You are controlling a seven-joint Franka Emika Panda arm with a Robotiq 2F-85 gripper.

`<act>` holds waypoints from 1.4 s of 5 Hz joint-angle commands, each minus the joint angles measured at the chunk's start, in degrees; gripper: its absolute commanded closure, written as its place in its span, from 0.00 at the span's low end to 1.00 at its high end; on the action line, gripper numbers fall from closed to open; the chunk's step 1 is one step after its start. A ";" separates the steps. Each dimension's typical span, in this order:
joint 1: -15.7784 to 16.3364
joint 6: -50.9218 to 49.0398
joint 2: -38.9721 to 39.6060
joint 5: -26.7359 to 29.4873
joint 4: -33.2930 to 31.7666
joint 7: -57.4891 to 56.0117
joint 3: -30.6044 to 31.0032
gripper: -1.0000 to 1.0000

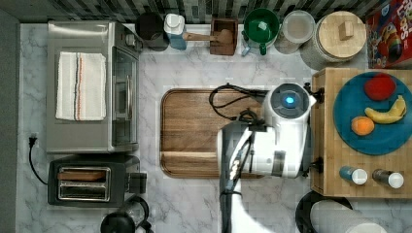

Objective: Open the drawer.

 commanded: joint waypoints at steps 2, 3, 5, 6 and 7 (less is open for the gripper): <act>-3.42 12.99 3.83 -2.00 2.73 -7.70 -0.85 0.00; -4.51 14.26 6.84 -4.00 4.42 -7.20 -0.29 0.00; -7.65 18.70 10.47 -6.03 5.55 -8.41 0.54 0.00; -8.50 20.37 10.37 -6.62 4.91 -9.20 0.05 0.00; -7.48 21.17 8.47 -10.02 3.50 -6.49 -1.93 0.00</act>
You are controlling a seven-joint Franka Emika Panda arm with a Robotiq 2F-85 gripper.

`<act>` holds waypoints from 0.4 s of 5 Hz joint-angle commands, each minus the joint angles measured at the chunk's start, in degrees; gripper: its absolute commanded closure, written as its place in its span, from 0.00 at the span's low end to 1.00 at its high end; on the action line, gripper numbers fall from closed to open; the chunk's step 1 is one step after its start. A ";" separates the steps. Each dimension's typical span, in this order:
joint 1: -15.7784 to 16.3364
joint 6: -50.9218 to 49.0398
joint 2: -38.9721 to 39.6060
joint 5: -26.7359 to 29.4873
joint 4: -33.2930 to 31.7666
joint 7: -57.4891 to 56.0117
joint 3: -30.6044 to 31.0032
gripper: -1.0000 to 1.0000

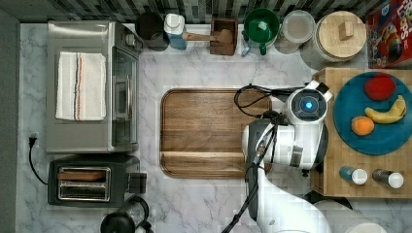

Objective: Open the drawer.

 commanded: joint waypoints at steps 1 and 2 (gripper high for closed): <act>-0.87 -0.57 -4.43 -4.75 2.74 -2.34 -1.93 0.00; 0.06 -5.40 -5.91 -4.95 3.36 -0.95 -1.70 0.00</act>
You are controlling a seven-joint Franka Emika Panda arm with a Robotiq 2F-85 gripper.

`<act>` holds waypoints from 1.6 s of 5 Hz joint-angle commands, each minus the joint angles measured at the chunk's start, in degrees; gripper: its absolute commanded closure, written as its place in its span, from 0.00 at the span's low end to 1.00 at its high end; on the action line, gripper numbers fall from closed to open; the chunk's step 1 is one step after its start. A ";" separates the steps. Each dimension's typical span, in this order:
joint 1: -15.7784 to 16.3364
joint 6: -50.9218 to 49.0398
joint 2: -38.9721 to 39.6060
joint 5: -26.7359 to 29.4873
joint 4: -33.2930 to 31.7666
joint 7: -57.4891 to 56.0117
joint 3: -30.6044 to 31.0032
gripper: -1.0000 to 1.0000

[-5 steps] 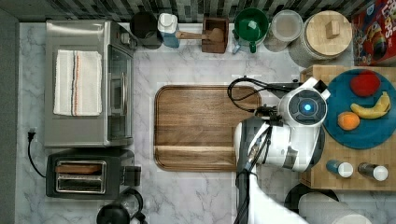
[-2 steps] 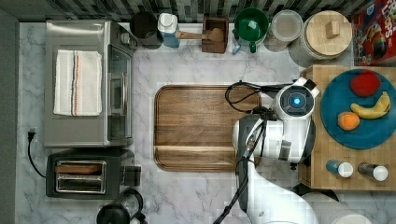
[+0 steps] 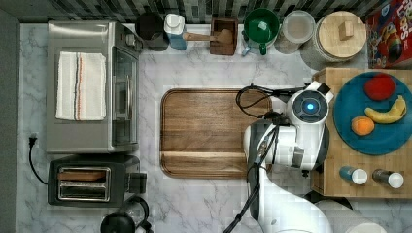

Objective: Open the drawer.

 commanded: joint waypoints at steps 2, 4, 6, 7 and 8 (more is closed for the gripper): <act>0.59 -2.84 -5.06 -4.05 2.40 1.28 -1.11 0.00; 1.56 -1.72 -4.80 -3.75 1.09 7.45 0.08 0.00; 9.38 -3.35 -6.22 -3.24 -1.47 20.65 -2.31 0.00; 8.28 -3.93 -6.38 -2.84 -1.85 22.87 0.16 0.00; 9.21 -4.50 -7.49 -1.17 -3.17 24.35 0.99 0.00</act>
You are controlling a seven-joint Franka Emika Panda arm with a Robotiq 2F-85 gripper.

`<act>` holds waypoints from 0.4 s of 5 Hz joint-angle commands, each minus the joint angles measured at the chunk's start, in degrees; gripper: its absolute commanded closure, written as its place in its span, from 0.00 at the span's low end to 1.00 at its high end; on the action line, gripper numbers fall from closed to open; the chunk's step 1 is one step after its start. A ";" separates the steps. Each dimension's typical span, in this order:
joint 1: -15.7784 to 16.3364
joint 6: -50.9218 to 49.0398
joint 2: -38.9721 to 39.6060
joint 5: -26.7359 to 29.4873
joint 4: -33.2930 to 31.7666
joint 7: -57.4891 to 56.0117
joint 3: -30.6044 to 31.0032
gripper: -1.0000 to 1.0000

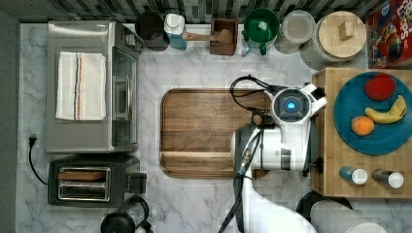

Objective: Open the drawer.

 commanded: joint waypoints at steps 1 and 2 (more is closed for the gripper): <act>3.10 -1.79 -3.88 3.14 -2.13 6.61 4.53 0.00; 3.16 0.63 -4.72 4.03 -4.37 7.00 6.02 0.00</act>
